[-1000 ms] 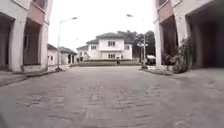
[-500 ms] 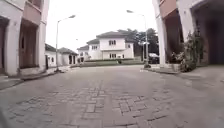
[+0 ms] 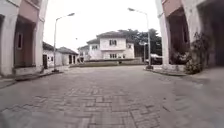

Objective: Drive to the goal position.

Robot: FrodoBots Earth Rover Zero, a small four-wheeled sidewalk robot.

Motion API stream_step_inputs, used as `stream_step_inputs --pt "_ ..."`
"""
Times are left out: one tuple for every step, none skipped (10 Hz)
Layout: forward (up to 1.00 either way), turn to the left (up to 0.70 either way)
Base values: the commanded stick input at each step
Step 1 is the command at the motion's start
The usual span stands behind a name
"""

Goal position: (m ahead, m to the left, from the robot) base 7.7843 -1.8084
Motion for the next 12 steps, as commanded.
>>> stream_step_inputs --pt "0.7 0.0" --pt "0.7 0.0" --pt "0.7 0.0" --pt "0.7 0.0" --pt "0.7 0.0" --pt "0.7 0.0" --pt "0.7 0.0" --pt "0.7 0.0" --pt "0.7 0.0" --pt "0.7 0.0" --pt "0.7 0.0" --pt "0.7 0.0"
